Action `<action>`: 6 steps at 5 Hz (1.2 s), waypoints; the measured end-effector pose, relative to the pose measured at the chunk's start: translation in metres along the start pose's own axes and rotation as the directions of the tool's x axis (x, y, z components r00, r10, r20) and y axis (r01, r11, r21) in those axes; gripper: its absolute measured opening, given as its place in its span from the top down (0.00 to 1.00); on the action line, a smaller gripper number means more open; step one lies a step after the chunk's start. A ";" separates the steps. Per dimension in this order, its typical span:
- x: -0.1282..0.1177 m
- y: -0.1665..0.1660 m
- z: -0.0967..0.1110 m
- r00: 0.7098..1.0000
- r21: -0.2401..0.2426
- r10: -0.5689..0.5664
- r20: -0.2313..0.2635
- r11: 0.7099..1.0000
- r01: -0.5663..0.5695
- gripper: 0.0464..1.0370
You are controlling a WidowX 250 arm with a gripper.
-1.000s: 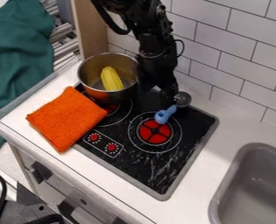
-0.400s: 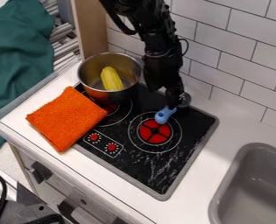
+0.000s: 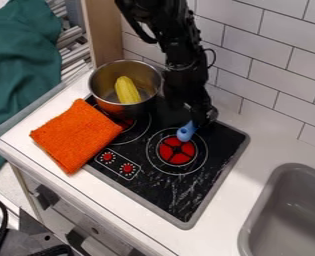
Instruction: Picked a blue spoon and placed it on top of an orange cloth
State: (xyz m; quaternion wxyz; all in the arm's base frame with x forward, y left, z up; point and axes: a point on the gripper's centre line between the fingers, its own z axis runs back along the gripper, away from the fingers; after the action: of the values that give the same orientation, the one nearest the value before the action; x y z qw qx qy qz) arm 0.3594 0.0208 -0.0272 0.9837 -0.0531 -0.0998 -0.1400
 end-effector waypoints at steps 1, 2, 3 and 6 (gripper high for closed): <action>0.003 -0.007 -0.011 1.000 -0.030 -0.009 -0.012 1.000 0.009 0.04; 0.011 -0.004 -0.015 1.000 -0.034 -0.010 -0.020 0.999 0.009 0.04; 0.023 0.000 -0.020 1.000 -0.032 -0.015 0.008 0.999 0.015 0.09; 0.001 -0.005 -0.010 0.996 0.018 -0.094 0.006 0.995 0.094 0.40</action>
State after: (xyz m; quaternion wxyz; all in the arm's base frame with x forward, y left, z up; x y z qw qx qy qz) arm 0.3603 0.0148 -0.0363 0.9761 -0.0399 -0.1070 -0.1850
